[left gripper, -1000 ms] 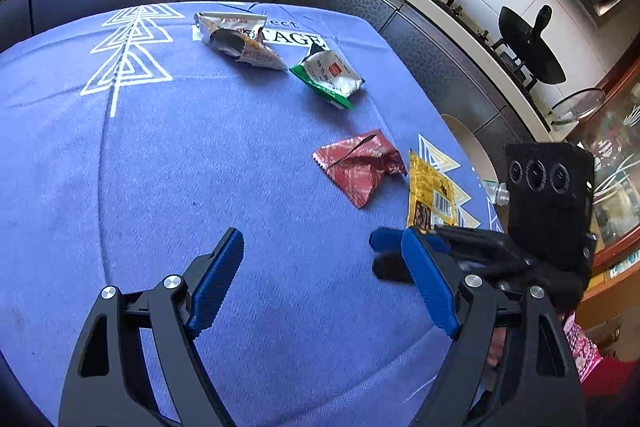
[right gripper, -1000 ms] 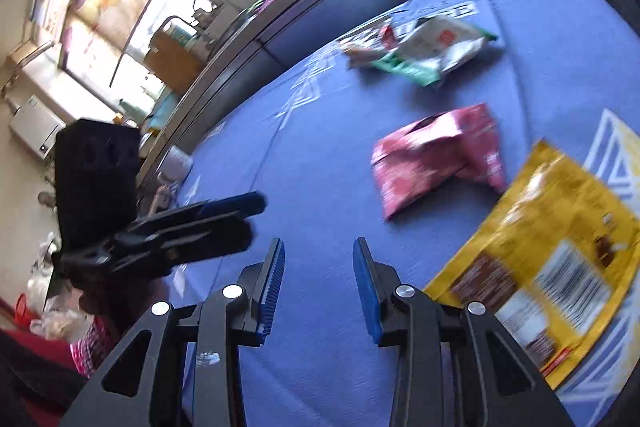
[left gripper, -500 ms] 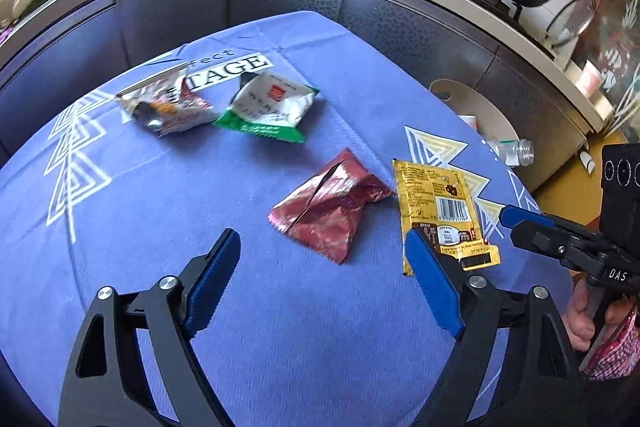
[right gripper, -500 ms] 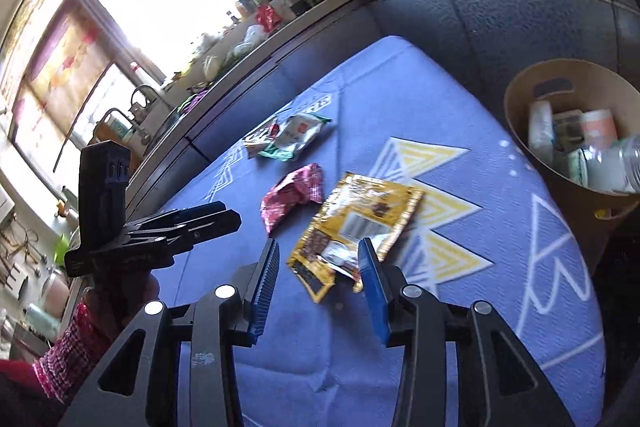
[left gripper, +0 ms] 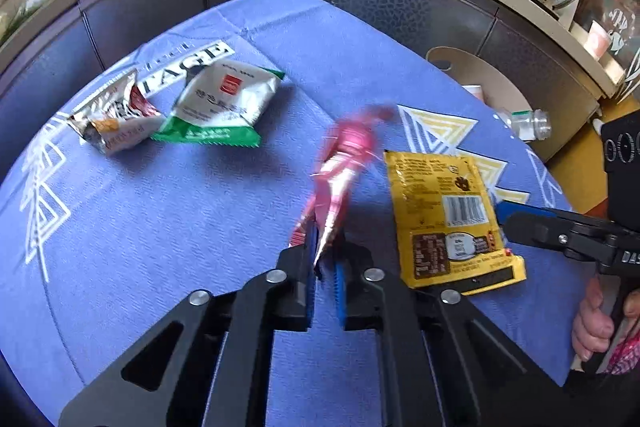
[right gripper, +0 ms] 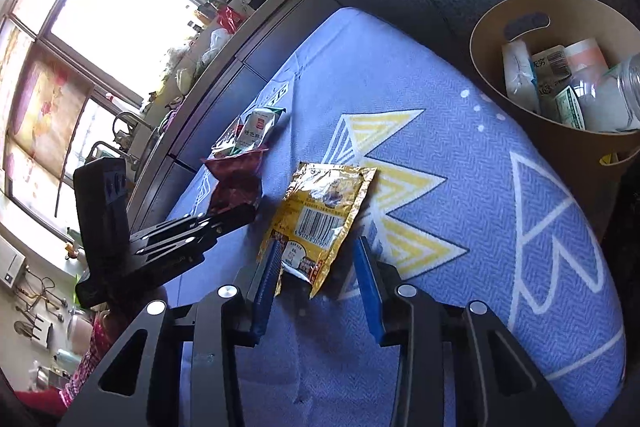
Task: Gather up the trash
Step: 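Grasp the red wrapper with the left gripper while the right gripper grasps the yellow packet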
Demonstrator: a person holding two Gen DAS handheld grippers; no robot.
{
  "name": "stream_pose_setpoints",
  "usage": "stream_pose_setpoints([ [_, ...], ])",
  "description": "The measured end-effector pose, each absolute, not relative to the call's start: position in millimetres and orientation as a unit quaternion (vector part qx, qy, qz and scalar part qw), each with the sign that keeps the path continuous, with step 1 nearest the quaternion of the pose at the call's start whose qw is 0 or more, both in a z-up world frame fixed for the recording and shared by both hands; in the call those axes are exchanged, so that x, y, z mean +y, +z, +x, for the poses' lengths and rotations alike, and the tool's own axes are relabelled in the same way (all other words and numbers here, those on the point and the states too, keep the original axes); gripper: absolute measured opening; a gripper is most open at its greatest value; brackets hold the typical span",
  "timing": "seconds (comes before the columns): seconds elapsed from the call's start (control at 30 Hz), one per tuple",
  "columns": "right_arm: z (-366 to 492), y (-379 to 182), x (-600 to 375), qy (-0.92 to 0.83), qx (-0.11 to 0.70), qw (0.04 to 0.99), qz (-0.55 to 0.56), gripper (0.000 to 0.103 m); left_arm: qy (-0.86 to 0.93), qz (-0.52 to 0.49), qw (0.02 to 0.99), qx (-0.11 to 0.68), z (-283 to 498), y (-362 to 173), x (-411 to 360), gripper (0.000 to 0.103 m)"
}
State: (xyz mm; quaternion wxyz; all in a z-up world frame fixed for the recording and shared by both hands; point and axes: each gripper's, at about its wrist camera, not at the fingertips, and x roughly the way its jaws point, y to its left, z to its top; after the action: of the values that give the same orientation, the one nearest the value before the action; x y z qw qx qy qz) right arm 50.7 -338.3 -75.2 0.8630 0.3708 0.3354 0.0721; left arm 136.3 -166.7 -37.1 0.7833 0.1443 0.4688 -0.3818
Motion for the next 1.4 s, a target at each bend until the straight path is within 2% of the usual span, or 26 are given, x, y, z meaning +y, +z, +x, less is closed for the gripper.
stream_pose_setpoints([
  [0.33, 61, -81, -335, 0.118, 0.316, 0.828, 0.447, 0.038, -0.392, 0.092, 0.774, 0.489, 116, -43, -146, 0.004],
  [0.57, 58, -90, -325, 0.159, 0.316, 0.794, 0.494, 0.031, -0.397, 0.039, 0.759, 0.515, 104, -46, -131, 0.004],
  [0.83, 44, -90, -320, 0.143, 0.329, 0.8, 0.481, 0.031, -0.39, 0.023, 0.758, 0.522, 83, -48, -107, 0.004],
  [1.2, 13, -93, -331, 0.097, 0.348, 0.799, 0.48, 0.031, -0.376, 0.055, 0.769, 0.514, 73, -46, -108, 0.004],
  [1.4, 33, -97, -319, 0.116, 0.365, 0.786, 0.485, 0.017, -0.375, 0.049, 0.769, 0.515, 74, -46, -109, 0.004],
])
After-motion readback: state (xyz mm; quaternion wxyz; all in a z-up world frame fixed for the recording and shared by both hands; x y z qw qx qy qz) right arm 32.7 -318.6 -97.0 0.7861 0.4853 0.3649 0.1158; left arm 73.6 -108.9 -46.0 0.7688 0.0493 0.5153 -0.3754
